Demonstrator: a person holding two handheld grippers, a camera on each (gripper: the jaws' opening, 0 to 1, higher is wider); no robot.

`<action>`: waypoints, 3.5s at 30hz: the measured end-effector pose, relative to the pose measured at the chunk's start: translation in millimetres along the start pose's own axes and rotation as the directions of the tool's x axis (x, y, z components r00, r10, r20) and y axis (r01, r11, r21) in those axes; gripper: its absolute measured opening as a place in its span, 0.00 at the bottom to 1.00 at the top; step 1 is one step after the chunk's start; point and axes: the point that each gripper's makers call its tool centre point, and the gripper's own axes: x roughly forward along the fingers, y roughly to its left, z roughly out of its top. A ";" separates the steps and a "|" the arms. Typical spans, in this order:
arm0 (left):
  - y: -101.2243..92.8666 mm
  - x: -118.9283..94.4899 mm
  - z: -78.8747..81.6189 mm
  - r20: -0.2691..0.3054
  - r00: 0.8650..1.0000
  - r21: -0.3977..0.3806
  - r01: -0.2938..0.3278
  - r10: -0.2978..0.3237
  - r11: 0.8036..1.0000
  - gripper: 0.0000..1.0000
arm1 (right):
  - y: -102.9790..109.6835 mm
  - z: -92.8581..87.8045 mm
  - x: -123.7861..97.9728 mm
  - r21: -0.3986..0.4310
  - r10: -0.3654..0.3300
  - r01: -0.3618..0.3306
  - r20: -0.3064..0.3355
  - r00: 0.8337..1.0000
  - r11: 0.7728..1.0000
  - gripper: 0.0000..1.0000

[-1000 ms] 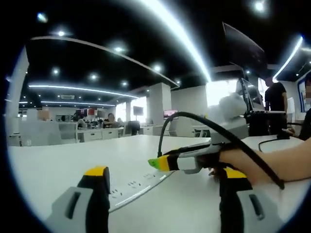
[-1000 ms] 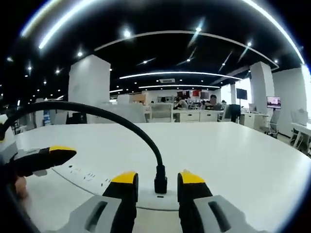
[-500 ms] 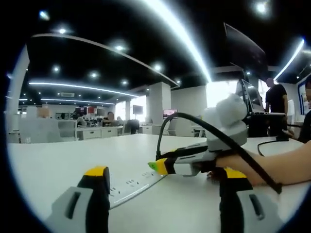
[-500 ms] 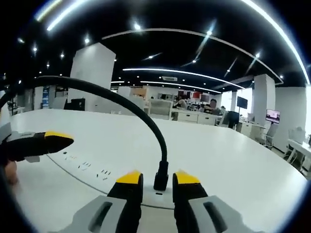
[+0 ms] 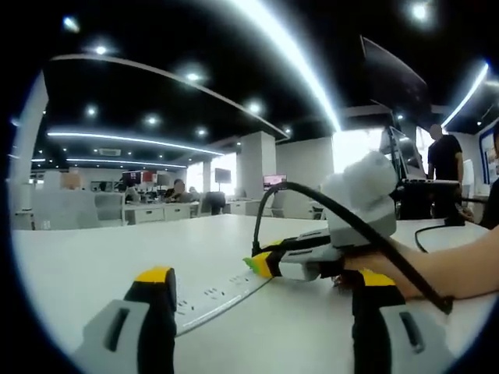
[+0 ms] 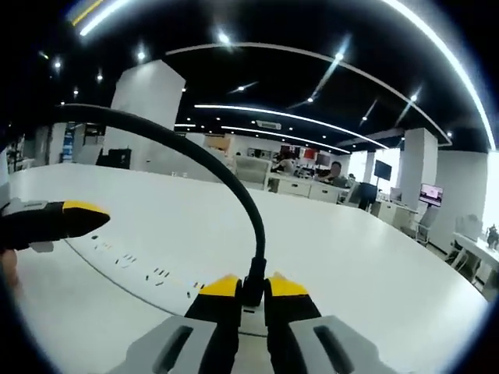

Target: Locate the USB plug end of the data cable currently connected to the USB port on the desk. Grip the plug, withdraw it from the port, and place it onto the desktop.

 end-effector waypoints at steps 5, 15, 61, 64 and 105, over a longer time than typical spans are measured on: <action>0.2 -0.2 -0.5 0.000 1.000 0.000 -0.001 0.001 1.000 0.94 | 1.1 -0.4 -1.0 0.005 -0.003 0.003 0.000 1.000 1.000 0.13; -0.1 0.1 -2.3 -0.004 1.000 0.004 -0.001 0.001 1.000 0.94 | 2.1 -0.8 -1.0 -0.047 -0.015 0.015 0.000 1.000 0.999 0.13; -2.0 -0.8 -3.3 -0.003 1.000 0.011 0.000 0.000 1.000 0.93 | 2.4 -3.1 -4.4 0.027 0.027 -0.027 -0.031 0.999 0.999 0.12; -2.9 -0.9 -2.6 0.001 1.000 0.010 0.004 -0.004 1.000 0.93 | 4.7 -4.1 -7.6 0.039 0.032 -0.031 -0.025 0.999 0.999 0.12; -1.7 0.9 2.9 0.026 1.000 -0.025 0.002 -0.001 1.000 0.93 | -4.9 -2.4 -3.3 0.215 0.058 -0.044 -0.056 0.997 0.976 0.11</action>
